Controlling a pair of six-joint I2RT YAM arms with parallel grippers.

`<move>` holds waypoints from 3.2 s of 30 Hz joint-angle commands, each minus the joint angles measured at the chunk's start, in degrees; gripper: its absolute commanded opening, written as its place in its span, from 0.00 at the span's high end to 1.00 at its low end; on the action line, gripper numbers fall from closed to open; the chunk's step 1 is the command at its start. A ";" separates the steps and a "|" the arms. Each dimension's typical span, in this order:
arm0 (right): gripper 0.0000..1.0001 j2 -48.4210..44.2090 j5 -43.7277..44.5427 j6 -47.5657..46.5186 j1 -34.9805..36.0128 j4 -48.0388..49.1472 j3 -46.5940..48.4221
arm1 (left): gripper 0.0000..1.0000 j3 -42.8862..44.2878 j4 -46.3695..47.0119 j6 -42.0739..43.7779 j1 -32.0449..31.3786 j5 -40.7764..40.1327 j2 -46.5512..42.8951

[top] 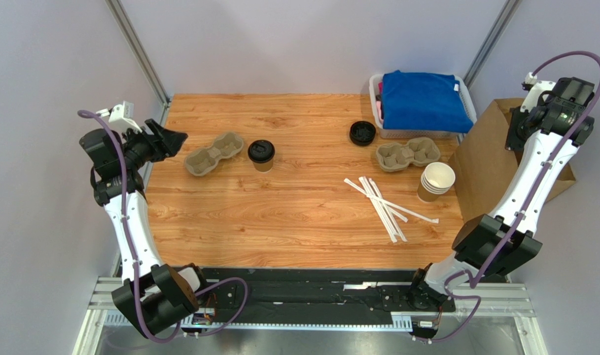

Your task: Pack the takeout coffee

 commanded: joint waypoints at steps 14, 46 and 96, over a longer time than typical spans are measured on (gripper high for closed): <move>1.00 -4.40 -2.55 -6.97 6.10 5.69 25.56 | 0.27 2.50 6.20 -4.21 -0.18 -0.17 0.62; 1.00 -14.87 -12.83 -18.57 72.90 22.39 -15.21 | 0.24 8.92 -4.95 0.88 -0.27 4.66 -1.13; 0.27 -3.18 -5.18 17.28 60.34 12.65 -0.53 | 0.28 -5.58 -3.03 -11.42 5.09 -11.77 16.97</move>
